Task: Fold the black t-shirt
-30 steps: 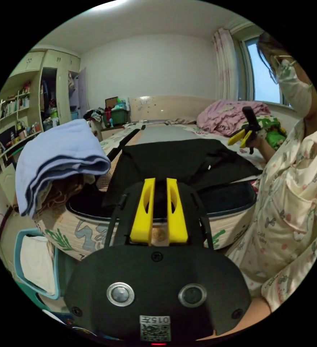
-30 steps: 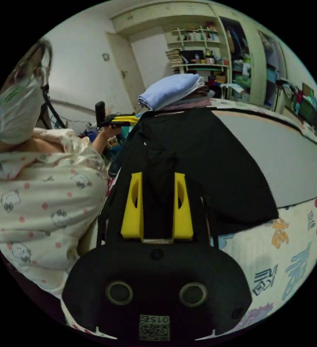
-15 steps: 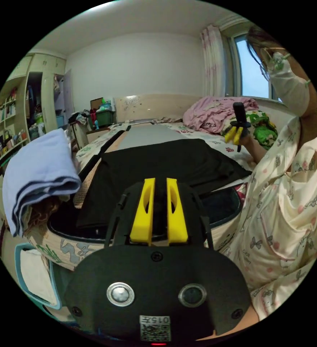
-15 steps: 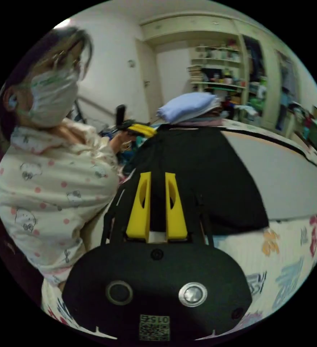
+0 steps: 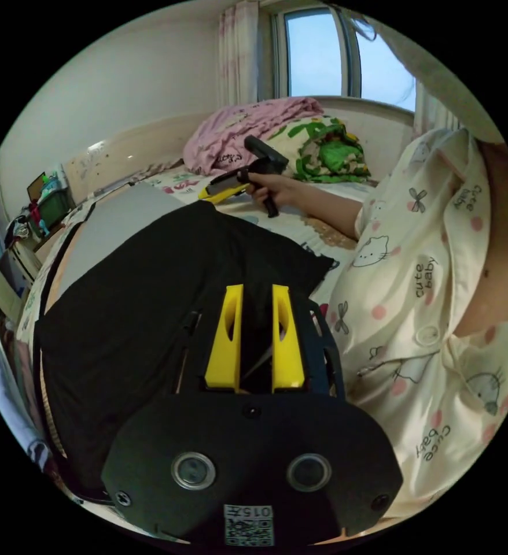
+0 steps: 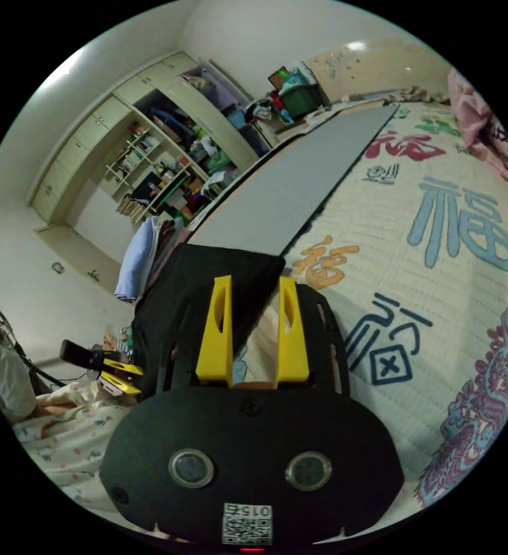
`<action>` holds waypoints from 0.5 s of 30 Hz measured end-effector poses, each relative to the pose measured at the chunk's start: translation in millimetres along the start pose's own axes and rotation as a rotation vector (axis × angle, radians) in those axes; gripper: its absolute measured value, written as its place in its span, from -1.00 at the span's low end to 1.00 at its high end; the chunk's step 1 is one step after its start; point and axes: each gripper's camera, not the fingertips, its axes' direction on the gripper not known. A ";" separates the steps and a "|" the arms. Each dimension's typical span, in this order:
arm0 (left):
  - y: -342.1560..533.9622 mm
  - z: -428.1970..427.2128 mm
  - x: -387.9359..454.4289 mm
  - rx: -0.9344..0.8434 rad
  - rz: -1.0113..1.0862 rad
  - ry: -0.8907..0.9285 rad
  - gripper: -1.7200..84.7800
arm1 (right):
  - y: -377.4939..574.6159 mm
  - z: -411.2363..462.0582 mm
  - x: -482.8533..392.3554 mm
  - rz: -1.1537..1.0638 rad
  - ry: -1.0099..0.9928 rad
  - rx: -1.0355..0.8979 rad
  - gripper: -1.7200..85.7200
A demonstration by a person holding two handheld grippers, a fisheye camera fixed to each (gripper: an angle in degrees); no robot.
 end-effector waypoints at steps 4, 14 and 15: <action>-6.4 3.7 2.1 -0.014 0.041 -0.007 -0.84 | -20.5 30.0 -9.3 0.036 0.012 -0.006 -0.90; -12.9 7.5 11.1 -0.017 0.114 0.012 -0.94 | -33.2 118.6 -58.4 0.028 0.170 0.023 -0.95; -13.2 8.1 10.9 -0.016 0.105 0.012 -0.94 | -30.8 128.5 -61.2 0.027 0.167 0.022 -0.95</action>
